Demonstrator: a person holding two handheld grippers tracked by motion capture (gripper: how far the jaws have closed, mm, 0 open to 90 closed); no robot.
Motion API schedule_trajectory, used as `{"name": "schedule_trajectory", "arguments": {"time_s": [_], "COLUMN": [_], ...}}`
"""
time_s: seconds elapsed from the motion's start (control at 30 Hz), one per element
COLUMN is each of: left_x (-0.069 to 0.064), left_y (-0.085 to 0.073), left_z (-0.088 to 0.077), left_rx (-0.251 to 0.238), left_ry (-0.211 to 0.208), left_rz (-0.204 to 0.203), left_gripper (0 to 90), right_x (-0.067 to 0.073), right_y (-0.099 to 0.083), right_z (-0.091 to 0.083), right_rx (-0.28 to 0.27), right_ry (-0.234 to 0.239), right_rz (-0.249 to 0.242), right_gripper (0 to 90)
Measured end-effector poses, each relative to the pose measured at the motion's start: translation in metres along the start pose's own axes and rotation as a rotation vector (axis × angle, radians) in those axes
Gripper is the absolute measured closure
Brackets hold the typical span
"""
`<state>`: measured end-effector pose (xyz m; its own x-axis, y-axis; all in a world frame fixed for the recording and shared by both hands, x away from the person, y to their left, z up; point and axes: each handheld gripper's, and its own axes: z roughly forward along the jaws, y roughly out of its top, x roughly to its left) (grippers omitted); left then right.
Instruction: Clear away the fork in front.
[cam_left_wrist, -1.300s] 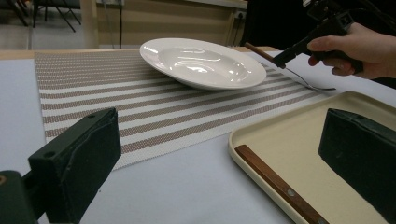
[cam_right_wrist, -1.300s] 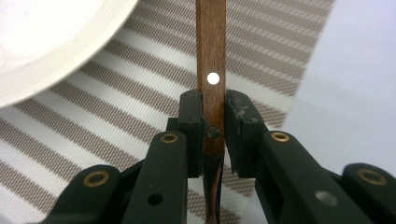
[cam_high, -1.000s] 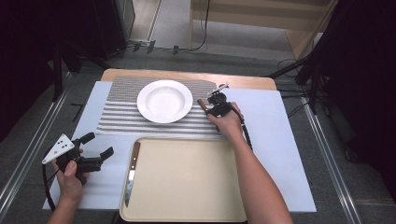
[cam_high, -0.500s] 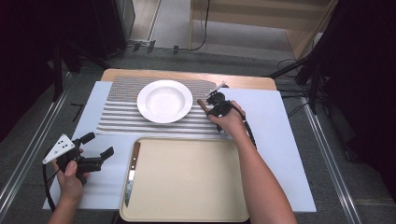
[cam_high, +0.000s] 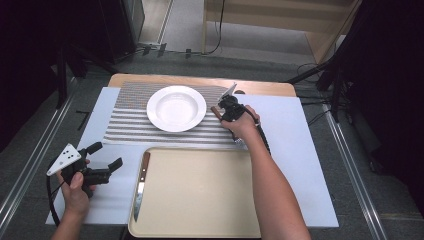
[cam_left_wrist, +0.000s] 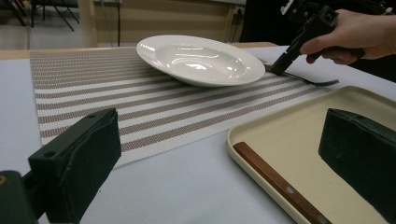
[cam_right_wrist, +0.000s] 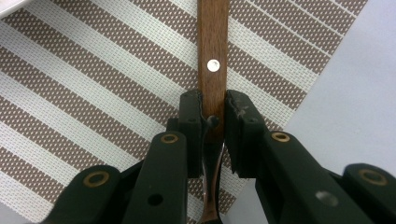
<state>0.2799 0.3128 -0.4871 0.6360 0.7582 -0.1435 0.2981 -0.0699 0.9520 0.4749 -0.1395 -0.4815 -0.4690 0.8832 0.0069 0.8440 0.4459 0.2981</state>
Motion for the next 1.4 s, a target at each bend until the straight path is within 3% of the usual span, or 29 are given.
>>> {"name": "schedule_trajectory", "arguments": {"time_s": [0.13, 0.33, 0.5, 0.77, 1.03, 1.4], "left_x": [0.001, 0.002, 0.000, -0.002, -0.014, -0.040], "left_y": [0.000, 0.001, 0.002, 0.007, 0.017, 0.030], "left_z": [-0.001, -0.002, -0.001, 0.003, 0.011, 0.030], "left_rx": [-0.001, -0.006, -0.001, -0.013, -0.020, -0.018], "left_ry": [0.002, 0.002, 0.006, -0.002, -0.033, -0.099], "left_rz": [-0.002, -0.010, -0.003, -0.015, 0.000, 0.021], "left_gripper": [0.0, 0.0, 0.0, 0.0, 0.0, 0.0], "right_x": [0.000, -0.003, -0.010, -0.012, -0.009, 0.001], "right_y": [-0.002, -0.009, -0.018, -0.034, -0.047, -0.071], "right_z": [0.000, -0.001, -0.007, -0.020, -0.034, -0.057], "right_rx": [-0.010, -0.069, -0.155, -0.304, -0.435, -0.568], "right_ry": [0.001, 0.021, 0.076, 0.102, 0.112, 0.139], "right_rz": [0.008, 0.021, 0.067, 0.081, 0.064, 0.053], "right_gripper": [76.6, 76.8, 76.6, 76.6, 76.5, 76.5]}}
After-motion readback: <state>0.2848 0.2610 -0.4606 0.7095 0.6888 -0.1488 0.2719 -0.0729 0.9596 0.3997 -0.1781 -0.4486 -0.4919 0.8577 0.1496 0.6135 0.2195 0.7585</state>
